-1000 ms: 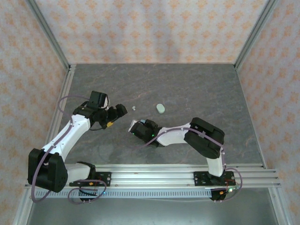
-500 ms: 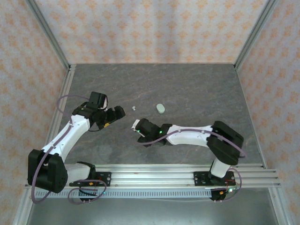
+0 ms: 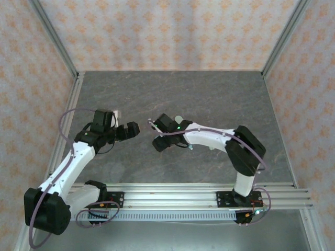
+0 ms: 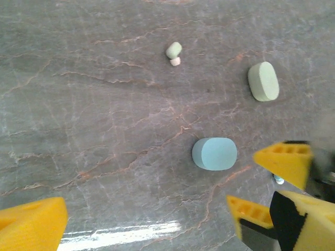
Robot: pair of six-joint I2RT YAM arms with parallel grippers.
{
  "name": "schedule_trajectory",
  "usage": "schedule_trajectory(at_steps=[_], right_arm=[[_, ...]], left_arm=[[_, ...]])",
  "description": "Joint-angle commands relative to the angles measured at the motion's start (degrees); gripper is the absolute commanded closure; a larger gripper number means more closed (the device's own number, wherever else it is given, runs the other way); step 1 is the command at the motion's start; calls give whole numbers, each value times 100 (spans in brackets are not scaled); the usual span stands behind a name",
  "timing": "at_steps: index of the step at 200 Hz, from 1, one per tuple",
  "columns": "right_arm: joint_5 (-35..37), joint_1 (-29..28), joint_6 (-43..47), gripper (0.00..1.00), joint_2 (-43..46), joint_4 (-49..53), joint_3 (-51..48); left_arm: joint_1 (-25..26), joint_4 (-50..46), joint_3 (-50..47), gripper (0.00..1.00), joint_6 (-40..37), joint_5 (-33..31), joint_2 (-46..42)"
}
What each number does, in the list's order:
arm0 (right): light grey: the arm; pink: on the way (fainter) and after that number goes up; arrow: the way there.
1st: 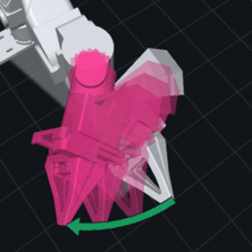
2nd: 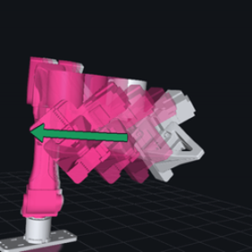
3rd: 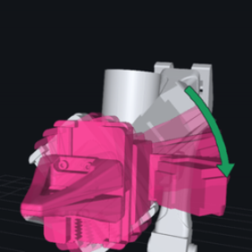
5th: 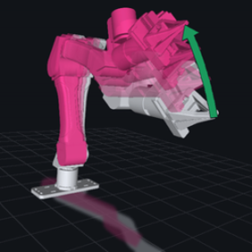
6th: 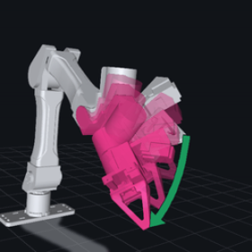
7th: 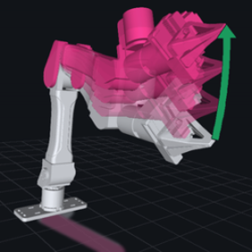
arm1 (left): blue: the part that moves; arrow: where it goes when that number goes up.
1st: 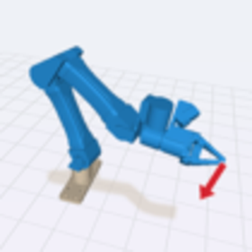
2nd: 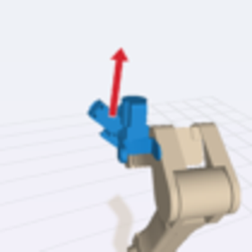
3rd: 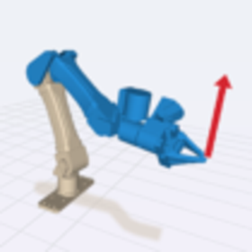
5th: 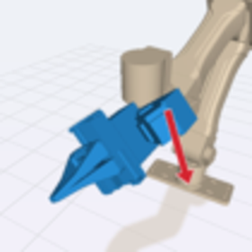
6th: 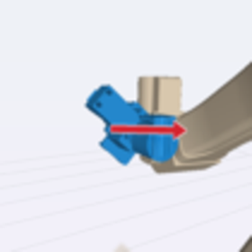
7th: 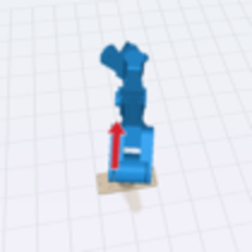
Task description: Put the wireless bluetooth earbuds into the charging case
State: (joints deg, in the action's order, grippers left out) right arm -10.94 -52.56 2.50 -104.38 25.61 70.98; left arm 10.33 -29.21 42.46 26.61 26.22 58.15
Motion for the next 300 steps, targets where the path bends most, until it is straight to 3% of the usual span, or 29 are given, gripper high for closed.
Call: schedule_trajectory(at_steps=[1, 42, 73, 97, 121, 142, 163, 221, 300], right_arm=[[-302, 30, 412, 31, -174, 509, 245], [-1140, 327, 869, 31, 59, 459, 351], [-1401, 981, 87, 32, 623, -113, -85], [-1399, 1576, -873, 33, 1231, -756, -820], [-1283, 2023, -1643, 33, 1859, -1082, -1550], [-1080, 2258, -1864, 32, 2257, -793, -1876], [-1047, 2477, -1955, 32, 2588, -627, -2187], [-1171, 2908, -2208, 30, 3226, -898, -2924], [-1437, 2918, -2617, 30, 3163, -1406, -3169]], left_arm=[[-51, 518, -309, 0, -391, 294, -394], [-52, 333, -453, 0, -1156, 479, -839], [331, 927, -397, 10, -1686, 1056, -594], [1276, -88, 579, 7, -3089, 540, 124], [1617, -1209, 1514, 7, -4743, 322, 941], [1853, -1474, 1894, 7, -5894, -225, 1531], [2177, -1299, 2068, 7, -6503, -712, 2224], [2386, -871, 2541, 7, -7248, -1508, 3705], [2384, -875, 3085, 9, -7383, -1206, 4845]])
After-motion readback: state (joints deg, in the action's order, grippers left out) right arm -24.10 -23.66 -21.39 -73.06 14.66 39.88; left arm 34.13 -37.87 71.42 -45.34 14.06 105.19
